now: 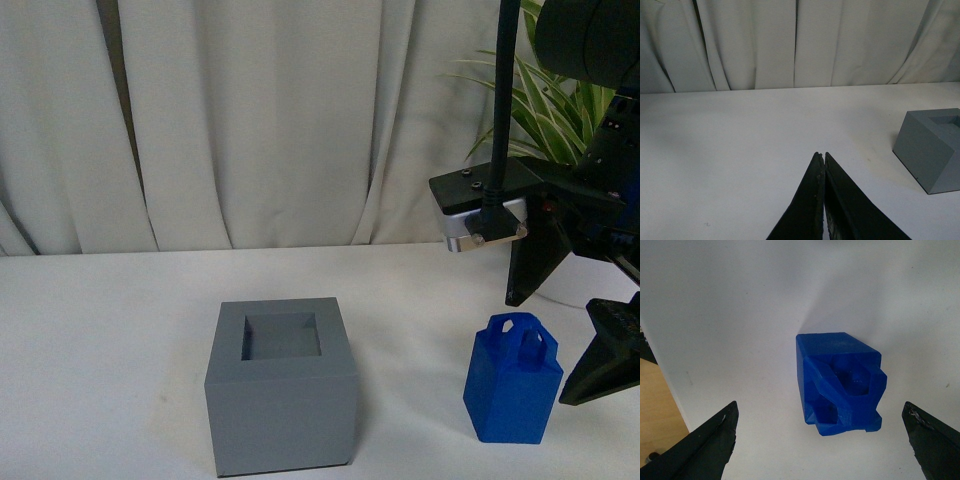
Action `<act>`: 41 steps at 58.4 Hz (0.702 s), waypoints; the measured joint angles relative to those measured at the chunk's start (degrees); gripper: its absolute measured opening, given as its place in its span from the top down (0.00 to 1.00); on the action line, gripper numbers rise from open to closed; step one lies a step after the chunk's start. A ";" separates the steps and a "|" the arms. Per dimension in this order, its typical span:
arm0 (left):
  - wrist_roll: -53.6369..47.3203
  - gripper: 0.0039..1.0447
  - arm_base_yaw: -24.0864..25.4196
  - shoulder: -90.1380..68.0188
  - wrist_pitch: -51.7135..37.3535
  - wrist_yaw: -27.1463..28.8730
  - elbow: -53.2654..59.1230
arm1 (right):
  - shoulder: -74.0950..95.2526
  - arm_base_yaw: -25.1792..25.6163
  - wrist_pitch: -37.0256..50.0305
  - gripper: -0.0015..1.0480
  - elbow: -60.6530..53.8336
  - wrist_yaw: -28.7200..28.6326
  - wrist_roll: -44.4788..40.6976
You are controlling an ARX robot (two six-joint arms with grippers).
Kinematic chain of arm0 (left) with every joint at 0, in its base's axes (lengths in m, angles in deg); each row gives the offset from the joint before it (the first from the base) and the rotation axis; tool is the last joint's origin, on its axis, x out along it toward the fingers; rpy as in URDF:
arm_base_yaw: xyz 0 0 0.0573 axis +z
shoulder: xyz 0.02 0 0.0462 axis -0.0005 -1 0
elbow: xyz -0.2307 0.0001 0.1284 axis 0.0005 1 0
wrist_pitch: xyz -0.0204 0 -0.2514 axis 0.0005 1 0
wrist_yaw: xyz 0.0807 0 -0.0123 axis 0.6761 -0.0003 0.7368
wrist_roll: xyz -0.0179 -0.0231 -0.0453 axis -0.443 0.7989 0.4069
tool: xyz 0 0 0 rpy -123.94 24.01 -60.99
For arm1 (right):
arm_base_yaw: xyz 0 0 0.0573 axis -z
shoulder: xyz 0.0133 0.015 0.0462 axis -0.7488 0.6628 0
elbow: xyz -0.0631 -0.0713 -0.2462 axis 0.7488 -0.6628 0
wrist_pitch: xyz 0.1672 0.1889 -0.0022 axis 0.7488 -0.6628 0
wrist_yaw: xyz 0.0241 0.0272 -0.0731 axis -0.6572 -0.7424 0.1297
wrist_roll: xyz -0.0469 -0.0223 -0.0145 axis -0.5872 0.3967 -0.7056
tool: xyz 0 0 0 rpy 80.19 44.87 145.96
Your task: Insert blue part into gray base
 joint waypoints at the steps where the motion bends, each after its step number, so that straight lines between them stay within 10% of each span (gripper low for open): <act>1: 0.00 0.96 0.00 0.00 0.00 0.00 0.00 | 0.09 0.00 0.22 0.09 0.00 0.17 -0.07; 41: 0.00 0.96 0.00 0.00 0.00 0.00 0.00 | 4.72 0.07 2.73 0.09 -0.11 1.57 -0.42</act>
